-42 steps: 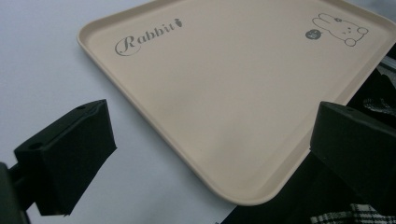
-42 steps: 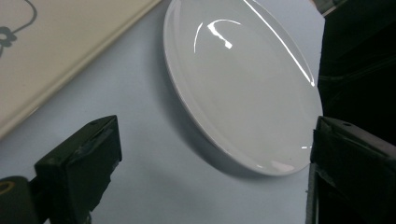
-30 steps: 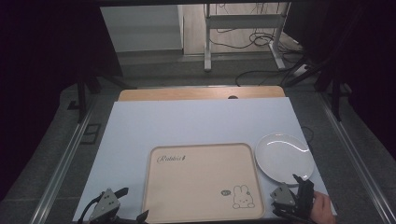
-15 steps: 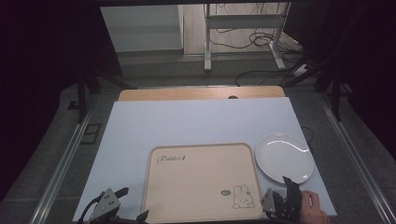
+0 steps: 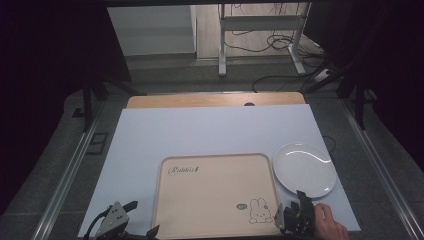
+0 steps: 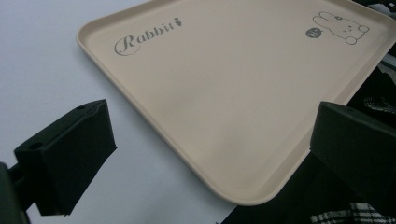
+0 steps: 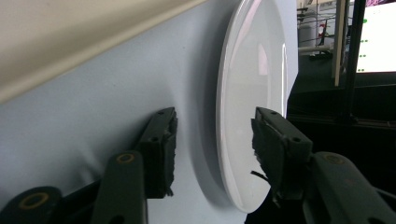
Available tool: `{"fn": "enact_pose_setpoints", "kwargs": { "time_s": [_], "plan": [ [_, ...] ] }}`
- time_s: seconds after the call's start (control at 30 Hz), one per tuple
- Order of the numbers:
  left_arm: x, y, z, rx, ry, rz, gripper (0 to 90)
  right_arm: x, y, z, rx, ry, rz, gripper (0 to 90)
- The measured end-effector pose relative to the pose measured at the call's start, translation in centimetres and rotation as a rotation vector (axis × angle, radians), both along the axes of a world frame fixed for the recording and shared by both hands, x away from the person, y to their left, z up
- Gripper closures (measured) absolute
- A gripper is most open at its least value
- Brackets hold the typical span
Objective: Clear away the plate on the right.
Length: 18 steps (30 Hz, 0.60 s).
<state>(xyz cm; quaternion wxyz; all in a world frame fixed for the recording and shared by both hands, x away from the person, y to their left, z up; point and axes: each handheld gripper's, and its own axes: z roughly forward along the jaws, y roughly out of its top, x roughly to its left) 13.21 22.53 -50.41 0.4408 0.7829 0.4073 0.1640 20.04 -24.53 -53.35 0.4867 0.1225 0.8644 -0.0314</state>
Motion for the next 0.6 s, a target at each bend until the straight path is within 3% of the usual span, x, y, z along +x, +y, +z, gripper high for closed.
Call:
{"fn": "enact_pose_setpoints", "kwargs": {
  "time_s": [0.27, 0.6],
  "plan": [
    [0.0, 0.0, 0.0, 0.002, 0.0, -0.001, 0.0, 1.0, 0.1, -0.6, -0.07, 0.005, -0.014, 64.8],
    [0.0, 0.0, 0.0, 0.002, 0.0, -0.001, 0.0, 2.2, 0.0, -1.0, -0.113, 0.012, -0.025, 74.9]
  ]
}}
